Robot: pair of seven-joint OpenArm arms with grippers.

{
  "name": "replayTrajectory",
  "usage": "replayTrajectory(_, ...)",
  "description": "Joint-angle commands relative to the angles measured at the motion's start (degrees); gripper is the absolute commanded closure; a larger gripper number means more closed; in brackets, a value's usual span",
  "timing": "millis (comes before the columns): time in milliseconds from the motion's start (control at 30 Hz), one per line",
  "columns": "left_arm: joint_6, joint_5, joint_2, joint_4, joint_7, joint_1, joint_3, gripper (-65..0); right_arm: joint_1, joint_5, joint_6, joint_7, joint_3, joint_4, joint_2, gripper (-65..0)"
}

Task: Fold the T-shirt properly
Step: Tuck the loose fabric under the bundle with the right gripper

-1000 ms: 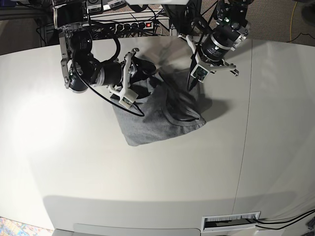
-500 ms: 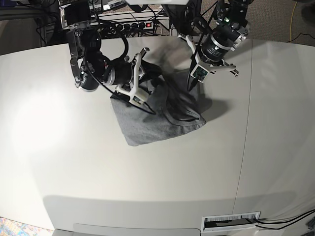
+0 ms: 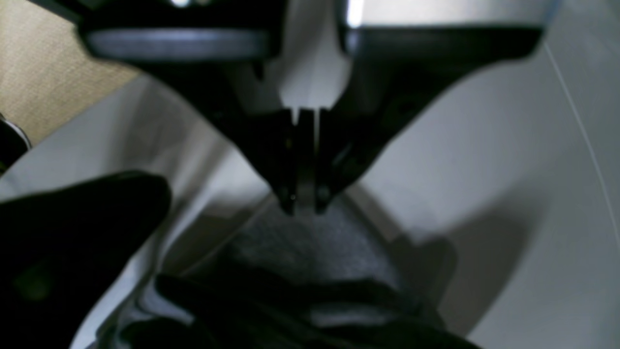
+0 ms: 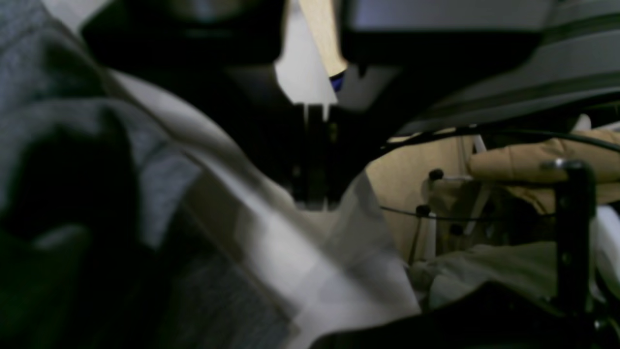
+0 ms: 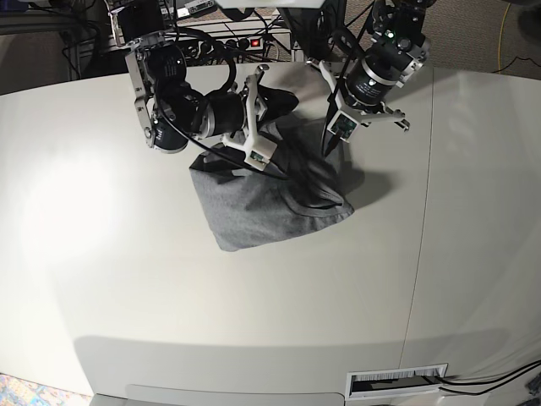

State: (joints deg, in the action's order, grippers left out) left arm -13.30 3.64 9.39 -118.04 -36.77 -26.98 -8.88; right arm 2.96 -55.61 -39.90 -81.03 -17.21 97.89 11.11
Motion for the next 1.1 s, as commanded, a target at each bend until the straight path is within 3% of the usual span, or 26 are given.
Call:
replayTrajectory(0, 0.0, -0.2, 0.0, -0.7, 1.8, 0.0, 0.1, 0.0, -0.8, -1.5, -0.1, 1.0, 0.5, 1.1, 0.2, -7.9)
replayTrajectory(67, 0.0, -0.2, 0.0, -0.4, 2.6, 0.0, 0.1, 0.0, -0.7, -1.5, -0.1, 1.0, 1.2, 1.1, 0.1, -21.8)
replayTrajectory(133, 0.0, -0.2, 0.0, 0.5, 3.5, 0.0, 0.1, 0.0, -0.7, -1.5, -0.1, 1.0, 1.6, 1.1, 0.1, -26.0)
replayTrajectory(433, 0.0, -0.2, 0.0, 7.0, 5.2, 0.2, 0.1, 0.0, -0.5, 5.4, -0.1, 1.0, 2.3, 7.1, -0.1, -26.0)
replayTrajectory(733, 0.0, -0.3, 0.0, 7.4, 5.6, 0.5, 0.1, 0.0, 1.9, 7.9, -0.1, 1.0, 11.3, 11.2, -1.3, -26.0)
replayTrajectory(900, 0.0, -1.6, 0.0, 7.4, 5.6, 0.5, 0.1, 0.0, 1.9, 9.6, -0.1, 3.8, 11.9, 11.2, -1.3, -26.0)
replayTrajectory(1067, 0.0, -1.7, 0.0, 7.4, 5.6, 0.5, 0.1, 0.0, 1.9, 14.5, -0.1, 10.2, 11.7, 11.1, -1.3, -26.0)
